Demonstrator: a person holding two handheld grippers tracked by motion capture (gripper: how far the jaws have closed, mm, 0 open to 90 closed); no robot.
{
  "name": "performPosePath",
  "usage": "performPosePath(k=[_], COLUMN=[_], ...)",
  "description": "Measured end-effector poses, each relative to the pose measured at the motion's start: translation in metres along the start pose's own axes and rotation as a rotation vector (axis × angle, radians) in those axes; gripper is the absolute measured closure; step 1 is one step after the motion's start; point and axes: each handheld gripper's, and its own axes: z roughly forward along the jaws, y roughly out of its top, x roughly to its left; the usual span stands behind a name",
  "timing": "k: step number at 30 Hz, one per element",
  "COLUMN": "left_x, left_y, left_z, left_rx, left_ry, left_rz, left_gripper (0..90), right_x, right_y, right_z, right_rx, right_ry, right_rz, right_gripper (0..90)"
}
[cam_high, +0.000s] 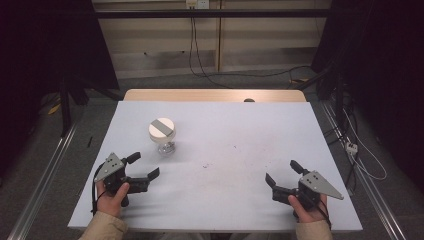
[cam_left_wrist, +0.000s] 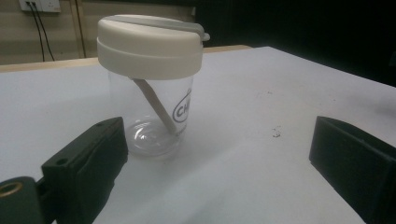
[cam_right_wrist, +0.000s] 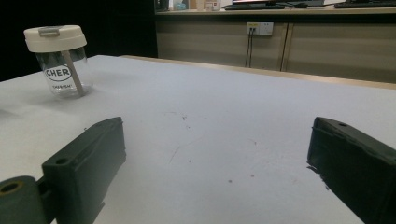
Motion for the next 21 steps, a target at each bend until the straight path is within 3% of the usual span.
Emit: performPosePath(k=[7, 12, 18, 21], left_x=[-0.001, 0.001, 0.002, 0.004], left_y=[0.001, 0.002, 0.003, 0.003], left_z=[0.004, 0.008, 0.011, 0.016], left_rx=[-0.011, -0.022, -0.027, -0.035], left_ry=[0.013, 0.047, 0.051, 0.074], left_rz=[-0.006, 0.004, 0.008, 0.004], left_gripper=[3.9, 3.9, 3.9, 3.7], right_x=[-0.001, 0.000, 0.000, 0.000], right_y=[0.000, 0.000, 0.000, 0.000], right_z=[-0.001, 0.000, 0.000, 0.001], right_rx=[-0.003, -0.003, -0.002, -0.003], right_ry=[-0.006, 0.004, 0.007, 0.010], right_rz=[0.004, 0.004, 0.004, 0.005], right_gripper=[4.1, 4.1, 4.1, 4.2])
